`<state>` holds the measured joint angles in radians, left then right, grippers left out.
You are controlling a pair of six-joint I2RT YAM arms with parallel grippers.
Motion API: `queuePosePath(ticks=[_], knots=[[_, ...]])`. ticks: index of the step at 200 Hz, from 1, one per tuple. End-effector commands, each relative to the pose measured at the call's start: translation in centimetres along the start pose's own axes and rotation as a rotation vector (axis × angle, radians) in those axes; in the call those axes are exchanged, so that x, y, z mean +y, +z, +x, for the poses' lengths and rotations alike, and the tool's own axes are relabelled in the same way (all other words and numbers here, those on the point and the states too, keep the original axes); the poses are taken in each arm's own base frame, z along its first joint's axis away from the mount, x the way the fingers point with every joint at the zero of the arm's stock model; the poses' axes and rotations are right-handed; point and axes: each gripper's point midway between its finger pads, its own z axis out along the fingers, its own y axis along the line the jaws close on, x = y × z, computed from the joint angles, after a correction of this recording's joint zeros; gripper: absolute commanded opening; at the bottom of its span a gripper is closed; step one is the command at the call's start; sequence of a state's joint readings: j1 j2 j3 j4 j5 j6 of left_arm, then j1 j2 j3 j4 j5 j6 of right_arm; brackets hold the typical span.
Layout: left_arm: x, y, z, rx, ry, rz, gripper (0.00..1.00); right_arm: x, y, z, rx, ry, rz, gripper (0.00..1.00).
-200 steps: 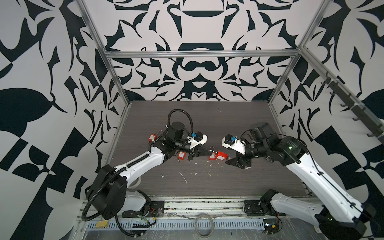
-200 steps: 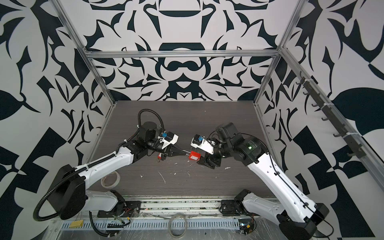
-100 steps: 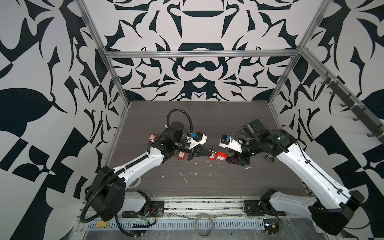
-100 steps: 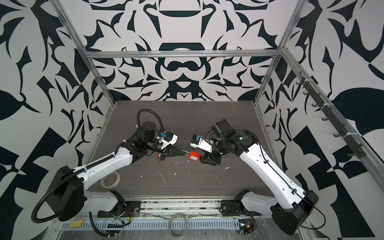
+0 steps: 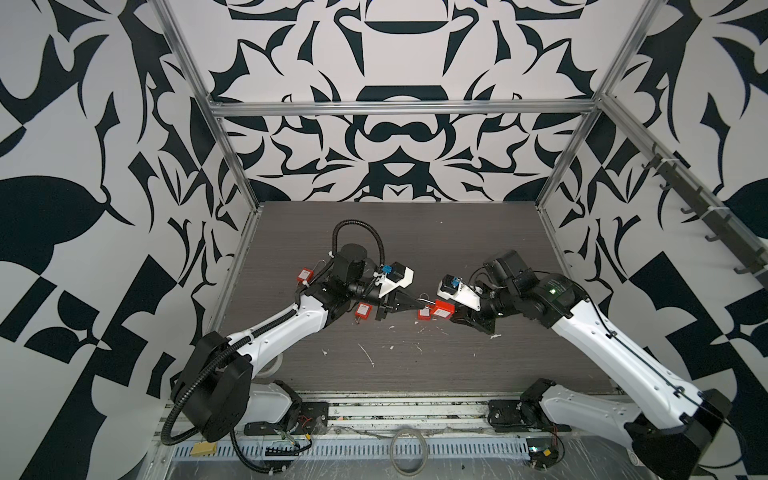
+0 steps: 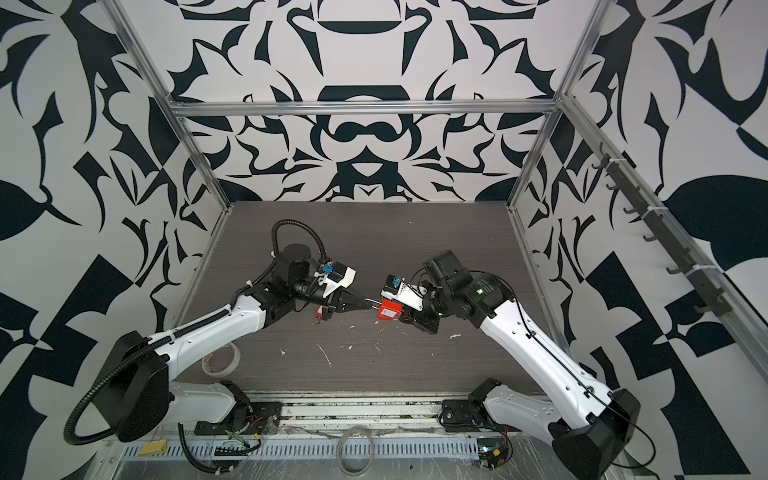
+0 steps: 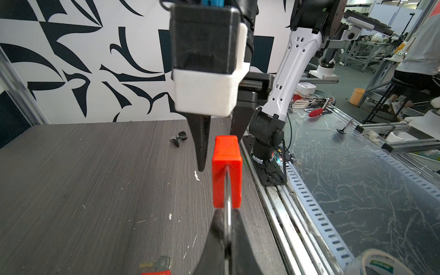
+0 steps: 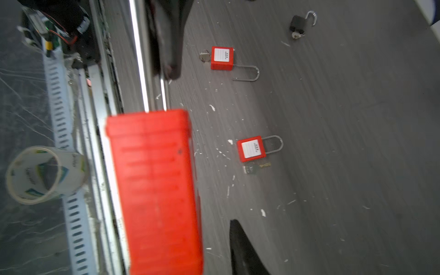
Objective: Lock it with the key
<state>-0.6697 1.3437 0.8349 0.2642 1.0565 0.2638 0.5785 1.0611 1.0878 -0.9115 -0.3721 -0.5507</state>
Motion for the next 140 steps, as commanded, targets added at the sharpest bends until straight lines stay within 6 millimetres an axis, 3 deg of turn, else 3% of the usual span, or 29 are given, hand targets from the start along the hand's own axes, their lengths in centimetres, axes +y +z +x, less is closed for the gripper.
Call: queuePosePath(ticks=[1,17,43,114,131,140], knots=[[-0.6,0.1,-0.4,-0.018,0.014,0.028,0.00,-1.0,-1.5,-1.0,-0.061,-0.087,0.101,0.46],[-0.7,0.0,-0.4,-0.012,0.017,0.027,0.00,0.5,-2.4,-0.7,-0.073,-0.117,0.060,0.53],[-0.7,0.0,-0.2,0.002,0.015,0.032,0.00,2.1,-2.8,-0.1,-0.058,-0.110,-0.011,0.53],[-1.3,0.3,-0.3,0.014,0.010,0.059,0.00,2.1,-2.3,-2.1,-0.121,-0.098,-0.060,0.36],[-1.4,0.4,-0.2,0.020,0.011,0.060,0.00,2.3,-2.1,-2.3,-0.123,-0.094,-0.087,0.28],[-1.4,0.4,-0.2,0.023,0.012,0.058,0.00,2.4,-2.0,-2.1,-0.112,-0.090,-0.097,0.19]])
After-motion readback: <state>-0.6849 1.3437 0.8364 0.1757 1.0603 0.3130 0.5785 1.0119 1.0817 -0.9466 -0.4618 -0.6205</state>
